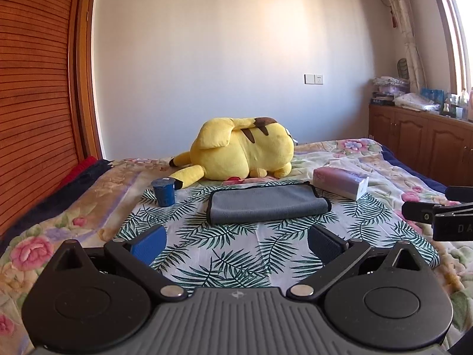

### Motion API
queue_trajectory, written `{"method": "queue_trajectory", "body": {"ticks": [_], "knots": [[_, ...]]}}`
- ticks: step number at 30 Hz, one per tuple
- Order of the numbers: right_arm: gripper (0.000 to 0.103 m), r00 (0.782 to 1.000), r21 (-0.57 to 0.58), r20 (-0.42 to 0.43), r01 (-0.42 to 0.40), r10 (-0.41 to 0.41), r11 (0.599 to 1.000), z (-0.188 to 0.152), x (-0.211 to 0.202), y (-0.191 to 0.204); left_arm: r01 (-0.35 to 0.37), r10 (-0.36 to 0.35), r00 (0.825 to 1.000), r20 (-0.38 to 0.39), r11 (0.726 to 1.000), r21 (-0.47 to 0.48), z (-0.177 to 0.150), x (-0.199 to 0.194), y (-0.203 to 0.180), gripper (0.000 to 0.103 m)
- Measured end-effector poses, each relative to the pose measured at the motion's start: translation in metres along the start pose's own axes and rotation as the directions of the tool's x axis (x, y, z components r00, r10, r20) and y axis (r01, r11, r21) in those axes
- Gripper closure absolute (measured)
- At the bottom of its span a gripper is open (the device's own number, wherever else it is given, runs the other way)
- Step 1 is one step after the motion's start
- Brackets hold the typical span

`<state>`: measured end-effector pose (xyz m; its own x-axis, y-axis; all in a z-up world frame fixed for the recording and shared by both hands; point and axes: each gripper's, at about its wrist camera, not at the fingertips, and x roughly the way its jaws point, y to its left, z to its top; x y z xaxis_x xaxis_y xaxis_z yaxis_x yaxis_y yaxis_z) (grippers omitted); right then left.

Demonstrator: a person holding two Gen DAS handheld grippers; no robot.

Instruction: Fold towel

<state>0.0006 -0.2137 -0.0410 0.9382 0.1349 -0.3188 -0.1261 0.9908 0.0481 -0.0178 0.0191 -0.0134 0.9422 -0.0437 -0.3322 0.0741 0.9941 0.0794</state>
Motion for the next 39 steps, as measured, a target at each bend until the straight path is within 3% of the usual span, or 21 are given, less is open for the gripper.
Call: {"method": "queue_trajectory", "body": {"ticks": [39], "knots": [[0.0,1.0,-0.006,0.02,0.011,-0.011,1.0,-0.0016,-0.0021,0.0007,-0.013,0.013,1.0,0.0,1.0,-0.011,-0.0001,0.0001,0.0035,0.016]]}}
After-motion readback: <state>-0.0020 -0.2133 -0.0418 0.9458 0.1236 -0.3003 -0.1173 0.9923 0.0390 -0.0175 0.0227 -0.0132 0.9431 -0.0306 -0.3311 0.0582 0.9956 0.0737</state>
